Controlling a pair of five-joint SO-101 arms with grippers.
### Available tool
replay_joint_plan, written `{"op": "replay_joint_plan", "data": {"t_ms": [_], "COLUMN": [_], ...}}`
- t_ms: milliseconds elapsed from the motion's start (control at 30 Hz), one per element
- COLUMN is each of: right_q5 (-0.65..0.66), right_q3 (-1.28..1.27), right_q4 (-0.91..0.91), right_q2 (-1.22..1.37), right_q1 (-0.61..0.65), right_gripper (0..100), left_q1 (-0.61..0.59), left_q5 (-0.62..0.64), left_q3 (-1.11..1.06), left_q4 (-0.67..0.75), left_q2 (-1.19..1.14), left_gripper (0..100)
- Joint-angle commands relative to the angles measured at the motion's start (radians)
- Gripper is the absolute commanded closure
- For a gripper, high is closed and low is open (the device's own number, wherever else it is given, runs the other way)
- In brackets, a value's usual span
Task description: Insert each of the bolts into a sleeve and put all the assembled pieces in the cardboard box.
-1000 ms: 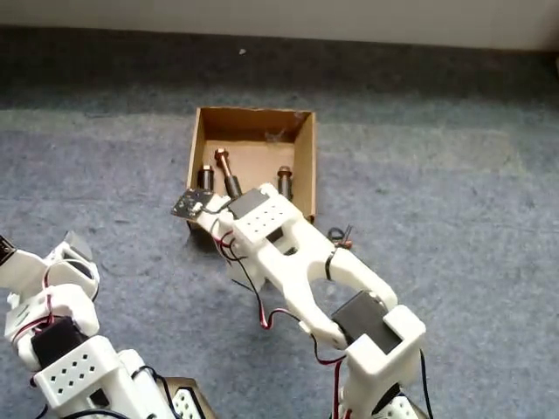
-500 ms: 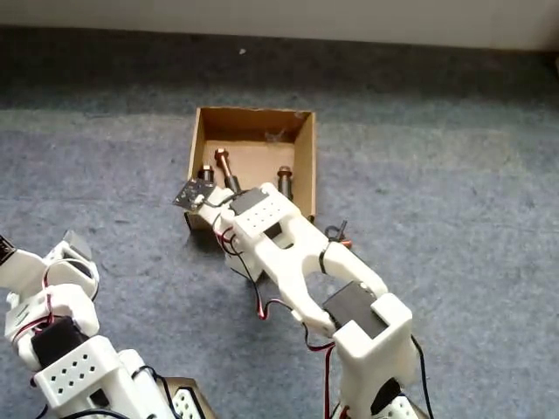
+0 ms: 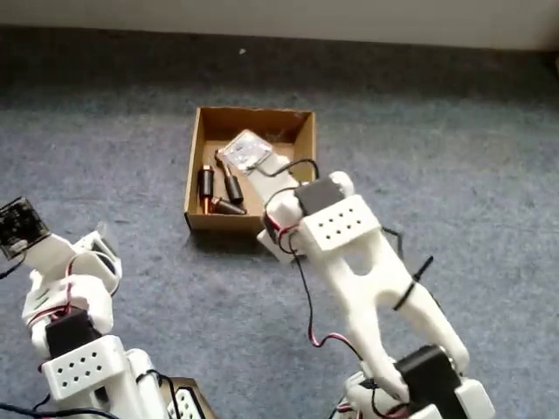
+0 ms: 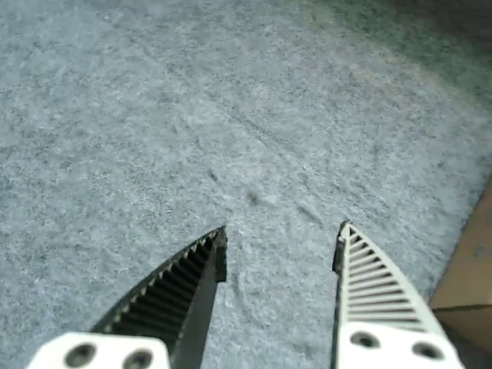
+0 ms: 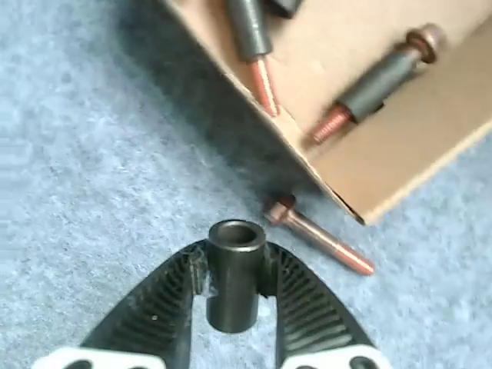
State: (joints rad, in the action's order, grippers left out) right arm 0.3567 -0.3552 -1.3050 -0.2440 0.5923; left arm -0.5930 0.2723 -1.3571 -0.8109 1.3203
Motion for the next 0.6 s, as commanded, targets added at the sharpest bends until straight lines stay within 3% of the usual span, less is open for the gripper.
{"op": "replay_joint_plan", "data": {"t_ms": [0,300,433,567], "right_q5": [-0.038,-0.169,-0.213,-0.278], "right_q3": [-0.07,-0.242,-0.295,-0.435], "right_q4": [-0.008,0.001,0.053,0.237], "right_q2": [-0.171,-0.369,-0.427,-0.441], "right_q1": [-0.107,-0.433,-0.611,-0.748], "right_gripper": [99.4,99.2,99.2,99.3], "left_q1": [0.177,0.665,0.808,0.911], "left_q5": [-0.083,-0.213,-0.213,-0.215], "left_q3": [0.128,0.348,0.39,0.492], "left_q4": [-0.074,-0.278,-0.284,-0.285], "left_q2": [0.002,-0.002,-0.059,-0.28], "left_gripper": [76,76,80,79]}}
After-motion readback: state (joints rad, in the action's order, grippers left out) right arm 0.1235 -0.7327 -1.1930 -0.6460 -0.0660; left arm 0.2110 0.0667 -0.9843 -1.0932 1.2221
